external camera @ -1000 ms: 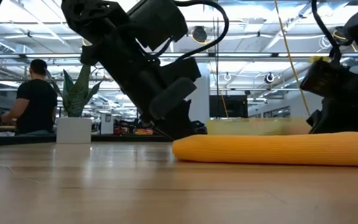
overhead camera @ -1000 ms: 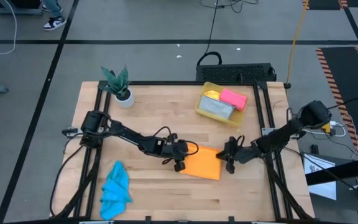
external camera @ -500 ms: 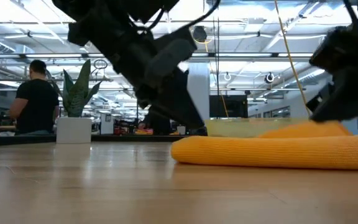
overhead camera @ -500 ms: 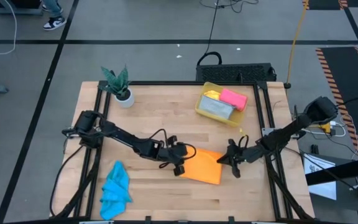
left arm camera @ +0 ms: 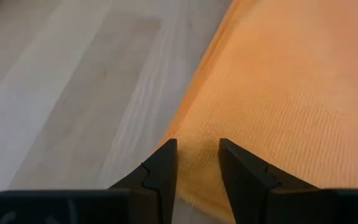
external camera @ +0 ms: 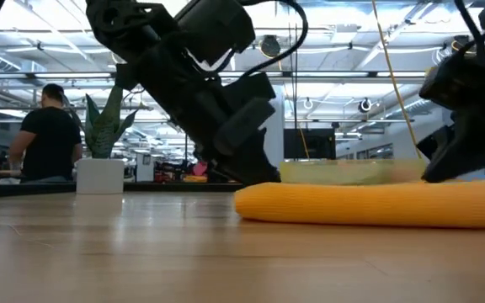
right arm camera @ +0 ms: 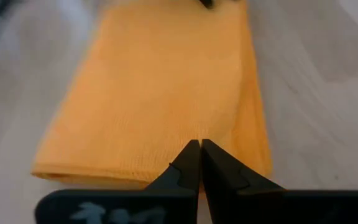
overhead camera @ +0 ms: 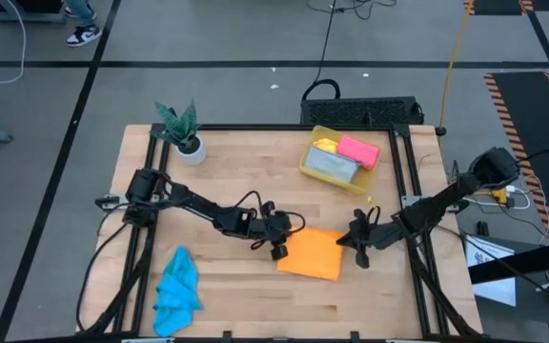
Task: Fold microfiber towels
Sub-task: Fold the orange kitchen towel
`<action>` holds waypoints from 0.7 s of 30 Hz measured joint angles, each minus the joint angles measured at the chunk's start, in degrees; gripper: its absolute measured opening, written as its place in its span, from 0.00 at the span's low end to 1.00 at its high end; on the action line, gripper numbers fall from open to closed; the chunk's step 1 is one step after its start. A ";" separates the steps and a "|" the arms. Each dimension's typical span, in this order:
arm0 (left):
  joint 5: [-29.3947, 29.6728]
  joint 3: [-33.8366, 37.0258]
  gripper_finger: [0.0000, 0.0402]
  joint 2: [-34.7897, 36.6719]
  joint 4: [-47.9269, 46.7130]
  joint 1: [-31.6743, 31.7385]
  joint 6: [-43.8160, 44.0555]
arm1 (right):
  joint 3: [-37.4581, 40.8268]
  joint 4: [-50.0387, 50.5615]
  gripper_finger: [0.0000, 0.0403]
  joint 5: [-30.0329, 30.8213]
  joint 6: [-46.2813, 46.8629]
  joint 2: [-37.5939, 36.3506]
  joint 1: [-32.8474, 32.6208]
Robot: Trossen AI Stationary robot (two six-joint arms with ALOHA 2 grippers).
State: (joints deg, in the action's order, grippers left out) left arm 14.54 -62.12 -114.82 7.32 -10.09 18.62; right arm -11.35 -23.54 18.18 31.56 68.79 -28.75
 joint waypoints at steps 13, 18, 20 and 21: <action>1.13 -0.11 0.30 -1.22 -0.11 -0.94 0.53 | 0.02 6.50 0.20 -0.23 -6.65 -7.44 1.72; 1.78 -0.10 0.30 -1.14 -0.32 -0.94 0.57 | -0.03 6.65 0.28 -0.27 -7.37 -11.58 2.14; 1.79 -0.08 0.30 -1.14 -0.05 -0.97 0.99 | -0.04 6.39 0.29 -0.27 -6.79 -11.15 2.16; 1.80 -0.07 0.30 -1.14 0.37 -1.14 0.99 | -0.04 6.64 0.29 -0.22 -6.44 -10.47 2.16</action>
State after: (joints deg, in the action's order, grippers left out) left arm 16.34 -62.19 -115.96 7.69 -11.23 19.62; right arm -11.40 -16.90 17.96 25.11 58.32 -26.59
